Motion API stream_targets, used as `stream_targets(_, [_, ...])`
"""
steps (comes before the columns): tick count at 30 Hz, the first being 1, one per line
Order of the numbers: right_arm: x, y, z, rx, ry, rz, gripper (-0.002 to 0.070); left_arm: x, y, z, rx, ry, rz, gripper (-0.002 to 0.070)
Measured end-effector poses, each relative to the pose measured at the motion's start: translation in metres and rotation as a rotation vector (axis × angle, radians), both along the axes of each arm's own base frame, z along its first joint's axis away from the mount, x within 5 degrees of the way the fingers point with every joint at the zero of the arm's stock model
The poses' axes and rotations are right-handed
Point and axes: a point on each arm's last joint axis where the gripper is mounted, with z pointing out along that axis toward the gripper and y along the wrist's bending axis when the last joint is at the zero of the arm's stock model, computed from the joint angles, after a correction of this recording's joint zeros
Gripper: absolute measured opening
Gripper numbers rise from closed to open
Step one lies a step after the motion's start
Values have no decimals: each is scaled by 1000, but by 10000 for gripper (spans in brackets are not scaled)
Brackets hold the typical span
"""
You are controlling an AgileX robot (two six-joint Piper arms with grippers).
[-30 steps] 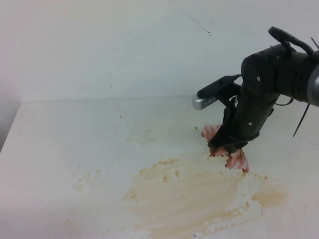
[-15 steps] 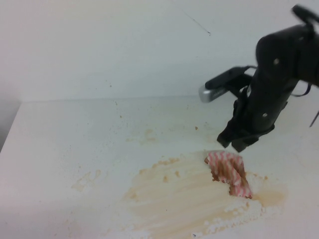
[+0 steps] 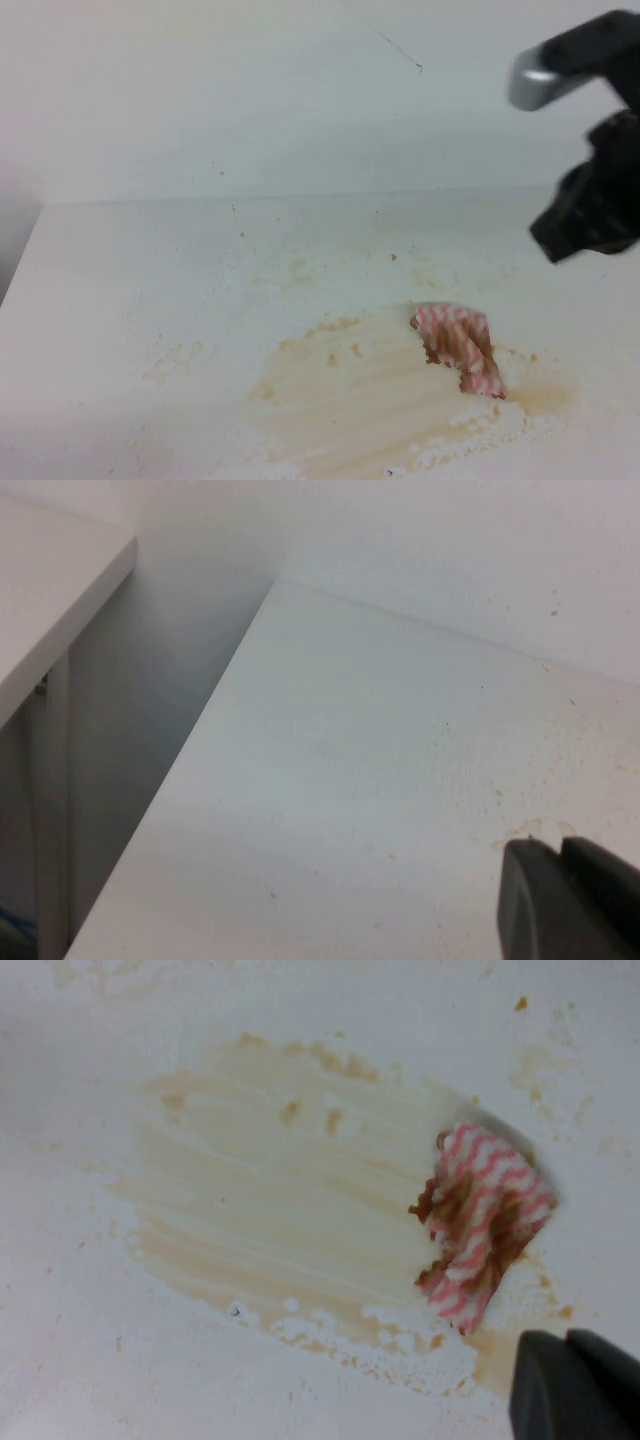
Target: Wipe the table
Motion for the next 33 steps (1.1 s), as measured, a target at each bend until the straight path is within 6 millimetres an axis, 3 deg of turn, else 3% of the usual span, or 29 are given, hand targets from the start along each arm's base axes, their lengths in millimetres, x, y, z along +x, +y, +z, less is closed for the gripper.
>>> stream_targets(9, [-93, -50, 14, 110, -198, -34, 0, 0, 0, 0, 0, 0, 0, -3])
stream_targets(17, [-148, -78, 16, 120, -151, -52, -1, 0, 0, 0, 0, 0, 0, -3])
stream_targets(23, [-184, -97, 30, 213, -286, -82, -1, 0, 0, 0, 0, 0, 0, -3])
stream_targets(26, [-190, -102, 24, 254, -325, -120, -1, 0, 0, 0, 0, 0, 0, -3])
stream_targets(33, [-174, -95, -11, 269, -302, -171, -1, 0, 0, 0, 0, 0, 0, -3])
